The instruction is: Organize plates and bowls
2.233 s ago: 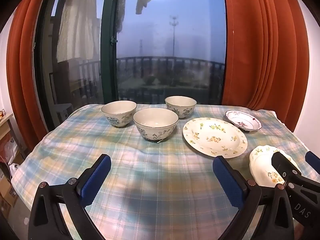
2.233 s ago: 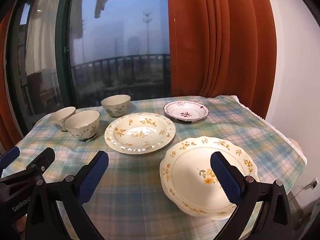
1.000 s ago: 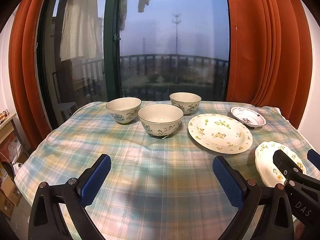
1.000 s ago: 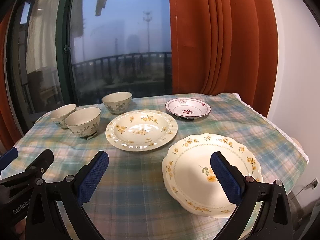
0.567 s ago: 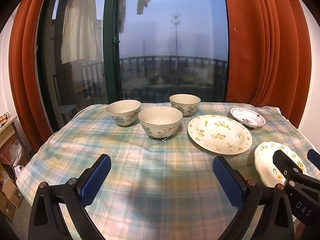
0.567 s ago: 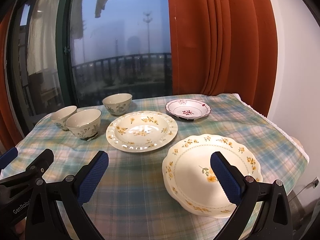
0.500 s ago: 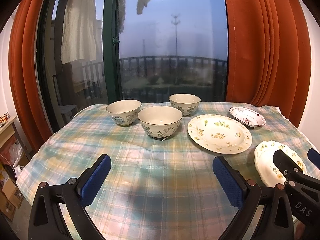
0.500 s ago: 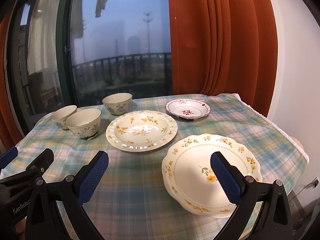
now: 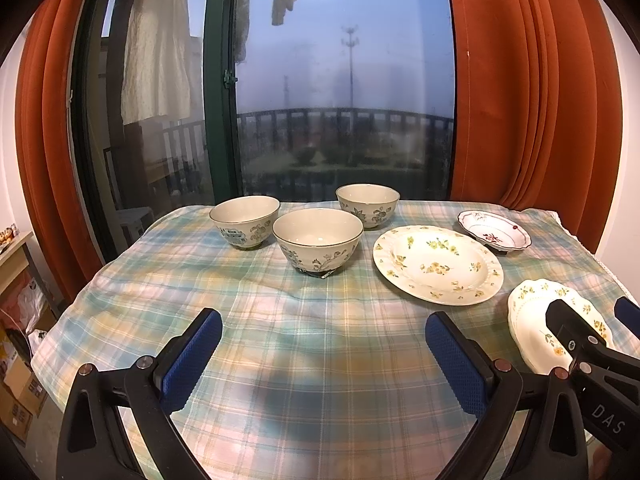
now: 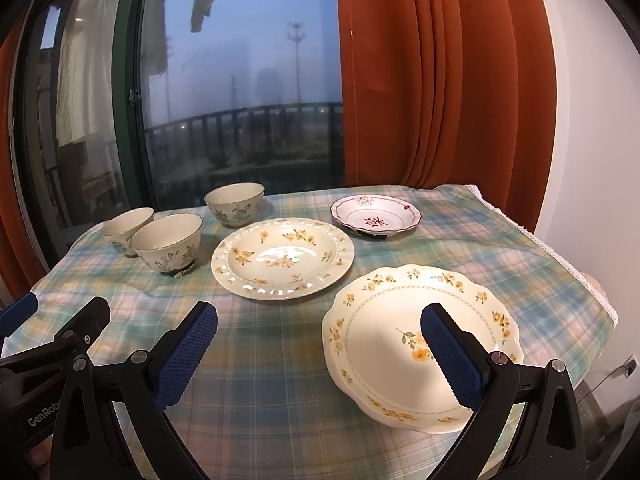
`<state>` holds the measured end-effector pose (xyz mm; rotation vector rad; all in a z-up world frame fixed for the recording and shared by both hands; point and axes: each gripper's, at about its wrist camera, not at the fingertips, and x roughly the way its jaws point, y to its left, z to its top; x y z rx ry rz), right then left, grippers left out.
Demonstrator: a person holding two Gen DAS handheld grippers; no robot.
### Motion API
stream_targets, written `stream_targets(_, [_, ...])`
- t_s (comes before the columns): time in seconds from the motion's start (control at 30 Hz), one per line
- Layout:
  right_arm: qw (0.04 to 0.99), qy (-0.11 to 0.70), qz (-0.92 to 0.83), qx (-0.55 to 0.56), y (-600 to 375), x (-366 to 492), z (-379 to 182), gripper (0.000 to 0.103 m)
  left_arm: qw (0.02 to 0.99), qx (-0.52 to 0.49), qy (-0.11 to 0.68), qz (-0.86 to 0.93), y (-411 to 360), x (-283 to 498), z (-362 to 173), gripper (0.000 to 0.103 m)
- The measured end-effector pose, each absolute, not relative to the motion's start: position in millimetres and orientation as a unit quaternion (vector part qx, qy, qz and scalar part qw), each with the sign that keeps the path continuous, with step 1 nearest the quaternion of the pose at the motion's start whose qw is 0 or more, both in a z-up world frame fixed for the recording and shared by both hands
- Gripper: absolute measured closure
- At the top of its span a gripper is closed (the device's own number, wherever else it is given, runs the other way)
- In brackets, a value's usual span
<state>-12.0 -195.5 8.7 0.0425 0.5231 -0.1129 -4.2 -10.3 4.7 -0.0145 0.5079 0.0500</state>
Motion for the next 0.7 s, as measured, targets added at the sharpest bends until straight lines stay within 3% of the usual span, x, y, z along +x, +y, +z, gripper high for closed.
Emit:
stream_targets(0.5, [0.959, 0.275, -0.067, 0.025, -208, 7, 3, 0.001, 0.964, 0.012, 0.267, 0.006, -42, 19, 1, 0.005])
stream_targets(0.7, [0.951, 0.295, -0.085, 0.043, -244, 15, -13, 0.008, 0.957, 0.034, 0.287, -0.022, -92, 38, -10, 0.013])
